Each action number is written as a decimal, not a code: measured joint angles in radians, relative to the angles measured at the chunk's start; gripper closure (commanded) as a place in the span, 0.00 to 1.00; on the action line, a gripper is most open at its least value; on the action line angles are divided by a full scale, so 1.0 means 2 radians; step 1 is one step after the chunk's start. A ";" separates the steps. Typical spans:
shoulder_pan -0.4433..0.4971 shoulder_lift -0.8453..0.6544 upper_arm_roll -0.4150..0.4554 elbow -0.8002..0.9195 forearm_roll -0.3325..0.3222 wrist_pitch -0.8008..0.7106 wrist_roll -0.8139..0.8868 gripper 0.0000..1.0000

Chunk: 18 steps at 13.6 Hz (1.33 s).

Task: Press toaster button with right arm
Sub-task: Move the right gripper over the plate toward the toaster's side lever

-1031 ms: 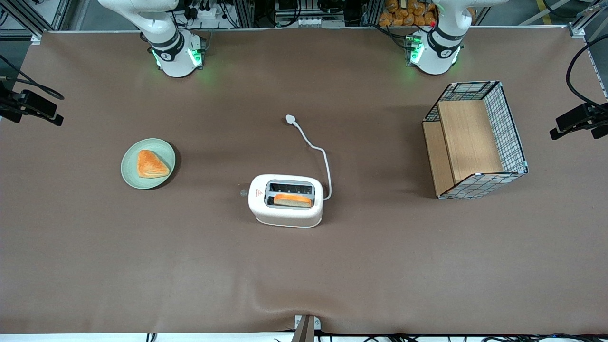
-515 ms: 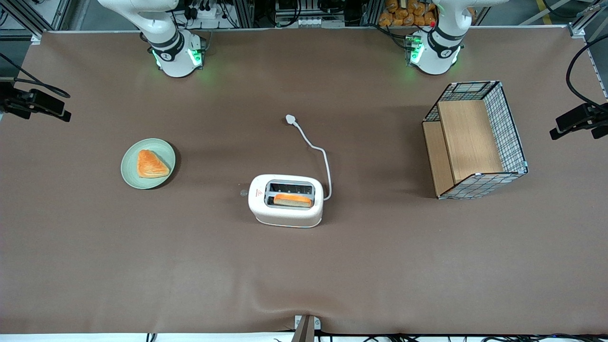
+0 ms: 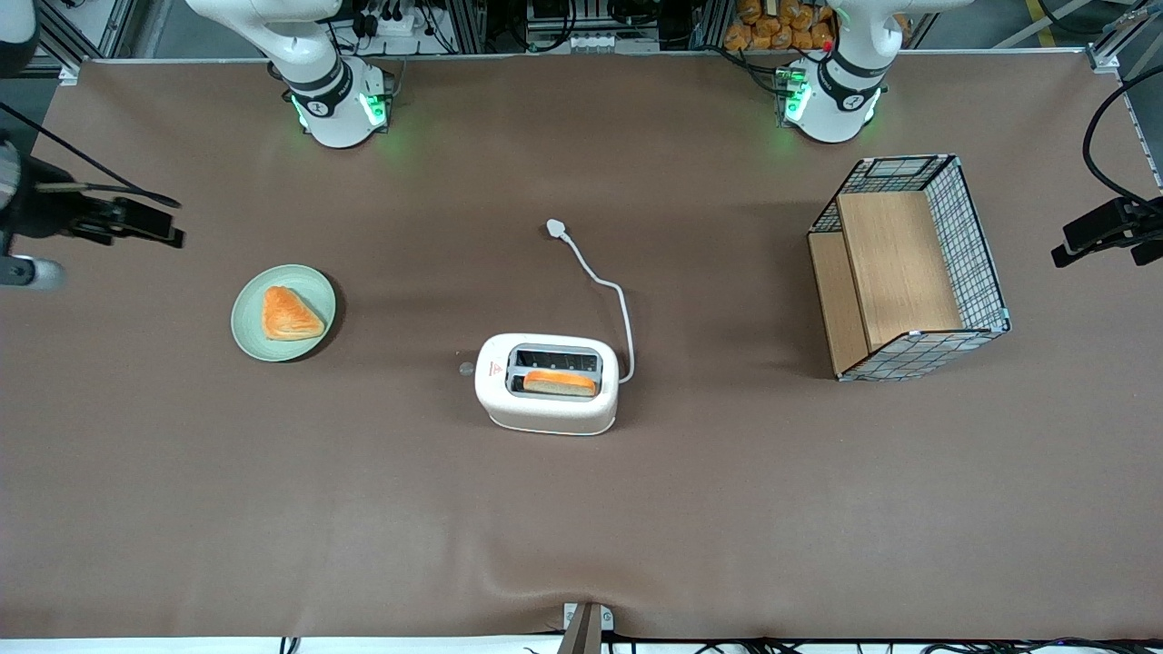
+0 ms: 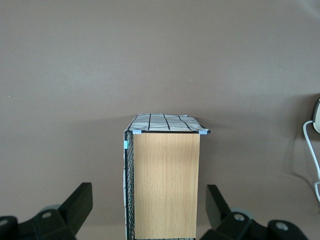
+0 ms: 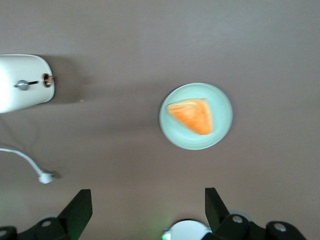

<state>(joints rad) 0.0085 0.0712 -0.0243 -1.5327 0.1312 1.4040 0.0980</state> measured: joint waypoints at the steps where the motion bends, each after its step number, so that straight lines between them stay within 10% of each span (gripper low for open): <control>1: 0.004 0.002 0.000 -0.007 0.016 0.002 0.010 0.00; 9: 0.083 0.032 0.002 -0.048 0.042 0.091 0.065 0.06; 15: 0.109 0.067 0.002 -0.050 0.085 0.116 0.066 0.89; 18: 0.116 0.083 0.002 -0.051 0.092 0.149 0.066 1.00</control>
<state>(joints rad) 0.2404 0.2371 -0.0203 -1.6347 0.3147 1.7015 0.2299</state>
